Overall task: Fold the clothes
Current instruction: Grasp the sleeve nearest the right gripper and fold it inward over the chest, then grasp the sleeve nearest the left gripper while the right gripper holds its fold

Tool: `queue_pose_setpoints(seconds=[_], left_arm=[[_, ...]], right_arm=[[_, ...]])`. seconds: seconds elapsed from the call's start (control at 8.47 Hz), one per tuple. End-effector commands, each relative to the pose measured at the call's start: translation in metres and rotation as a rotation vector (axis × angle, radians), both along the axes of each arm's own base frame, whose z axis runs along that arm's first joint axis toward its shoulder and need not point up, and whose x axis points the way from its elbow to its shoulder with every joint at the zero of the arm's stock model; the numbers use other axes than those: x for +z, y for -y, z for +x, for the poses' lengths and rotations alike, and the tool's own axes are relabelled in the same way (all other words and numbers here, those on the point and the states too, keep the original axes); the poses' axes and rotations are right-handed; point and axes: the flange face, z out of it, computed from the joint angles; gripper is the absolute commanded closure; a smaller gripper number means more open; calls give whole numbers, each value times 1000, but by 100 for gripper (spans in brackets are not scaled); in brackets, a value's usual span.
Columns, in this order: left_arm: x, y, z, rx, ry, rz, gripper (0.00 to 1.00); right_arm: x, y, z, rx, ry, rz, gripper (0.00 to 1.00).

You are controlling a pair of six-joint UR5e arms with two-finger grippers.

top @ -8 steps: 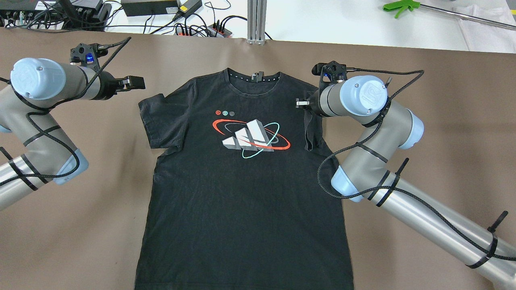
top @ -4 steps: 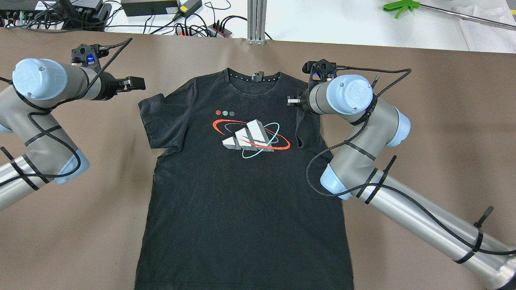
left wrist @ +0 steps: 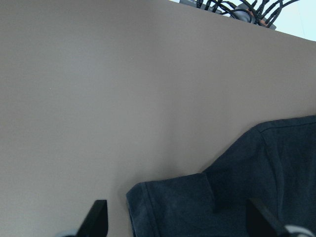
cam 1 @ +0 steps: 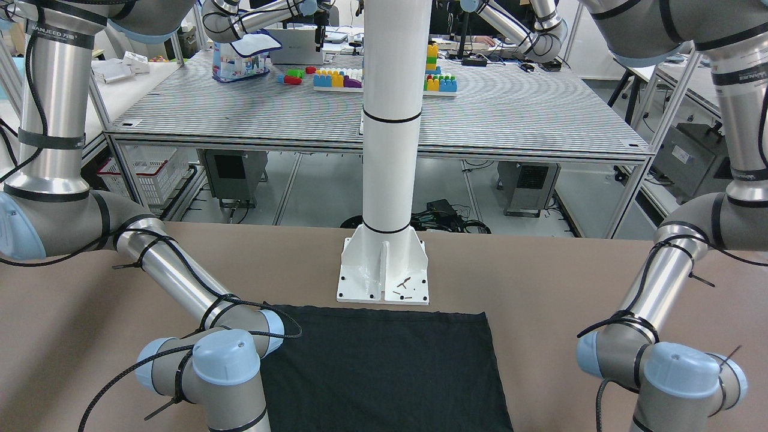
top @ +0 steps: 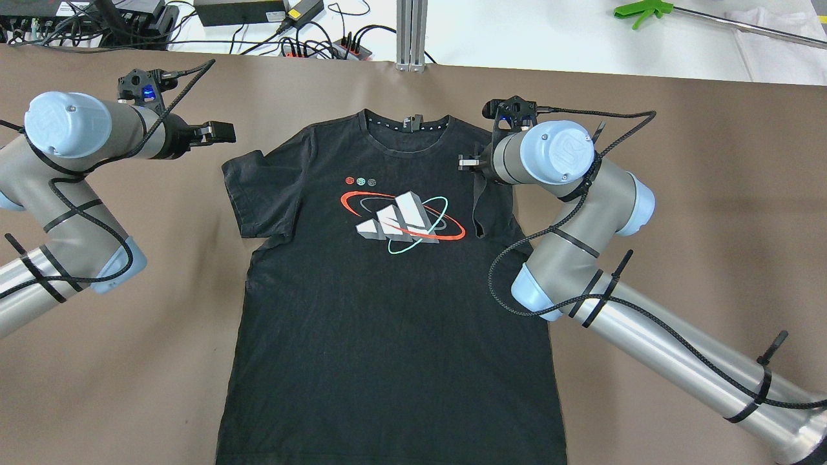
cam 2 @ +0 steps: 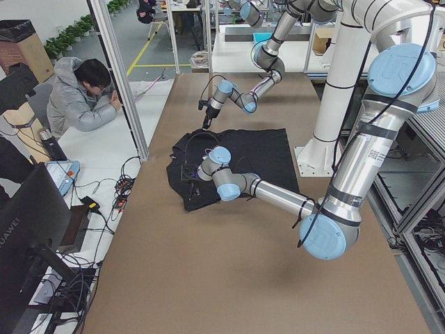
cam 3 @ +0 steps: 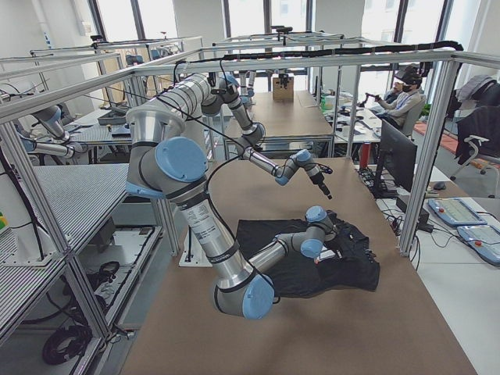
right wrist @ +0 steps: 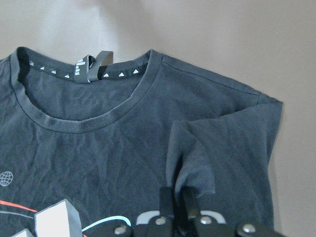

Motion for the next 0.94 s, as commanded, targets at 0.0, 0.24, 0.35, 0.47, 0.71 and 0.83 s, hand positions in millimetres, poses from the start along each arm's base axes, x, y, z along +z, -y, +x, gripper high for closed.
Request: queue_pose_setpoints(seconds=[0.0,0.24,0.35,0.47,0.71,0.83], left_arm=[[-4,3,3,1,-2,3,0],[-4,3,2,1,-2,2,0],[-4,3,2,0,-3,1,0],[-4,3,2,-1,-5,-1,0],[-2,1,4,8,1,9,0],[2,-9,19,23,17,37,0]], right_arm=[[-1,-1,0,23,11,-6,5],[-7,-3,2,47,55,-43,5],[-10,-4,2,42,59,-42,5],[-14,-8,4,31,70,-38,6],[-14,-11,9,3,82,-44,6],[-12,-11,9,3,79,-46,6]])
